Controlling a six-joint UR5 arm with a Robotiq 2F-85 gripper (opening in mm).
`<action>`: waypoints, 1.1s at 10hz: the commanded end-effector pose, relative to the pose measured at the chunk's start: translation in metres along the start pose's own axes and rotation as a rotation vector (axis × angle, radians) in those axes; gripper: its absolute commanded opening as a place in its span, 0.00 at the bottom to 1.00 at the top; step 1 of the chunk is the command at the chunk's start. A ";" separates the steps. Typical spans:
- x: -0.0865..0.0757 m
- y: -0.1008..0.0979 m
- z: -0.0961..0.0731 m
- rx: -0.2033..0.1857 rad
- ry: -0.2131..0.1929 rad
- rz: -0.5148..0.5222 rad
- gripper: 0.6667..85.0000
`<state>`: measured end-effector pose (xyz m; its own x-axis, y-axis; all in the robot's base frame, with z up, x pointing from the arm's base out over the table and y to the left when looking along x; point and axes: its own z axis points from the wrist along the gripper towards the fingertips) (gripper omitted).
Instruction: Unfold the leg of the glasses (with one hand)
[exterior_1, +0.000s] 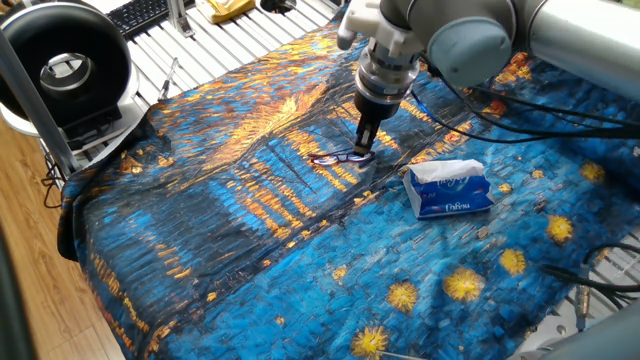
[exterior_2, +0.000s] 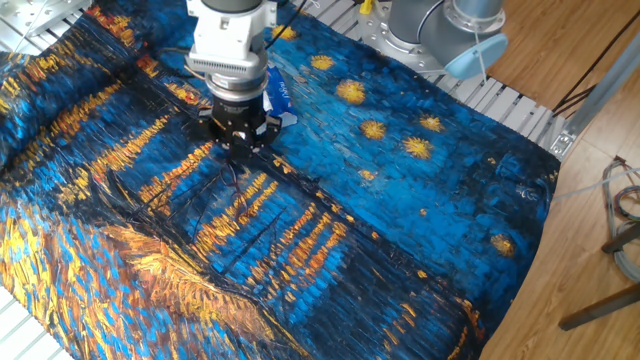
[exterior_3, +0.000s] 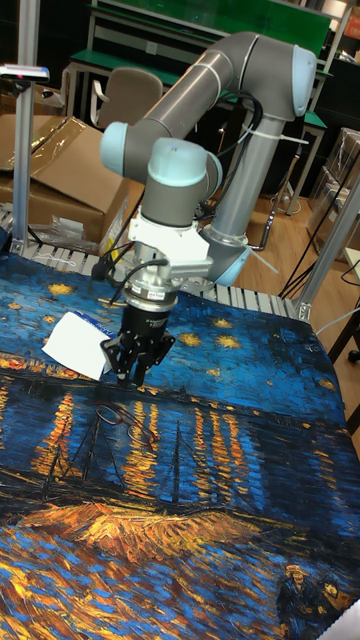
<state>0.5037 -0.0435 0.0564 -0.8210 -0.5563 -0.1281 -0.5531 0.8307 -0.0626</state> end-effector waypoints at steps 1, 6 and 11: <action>-0.007 -0.002 0.010 -0.010 -0.028 -0.034 0.38; -0.008 -0.006 0.016 -0.015 -0.030 -0.075 0.38; -0.012 -0.007 0.021 -0.020 -0.047 -0.092 0.38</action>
<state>0.5167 -0.0438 0.0386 -0.7622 -0.6292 -0.1520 -0.6280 0.7757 -0.0623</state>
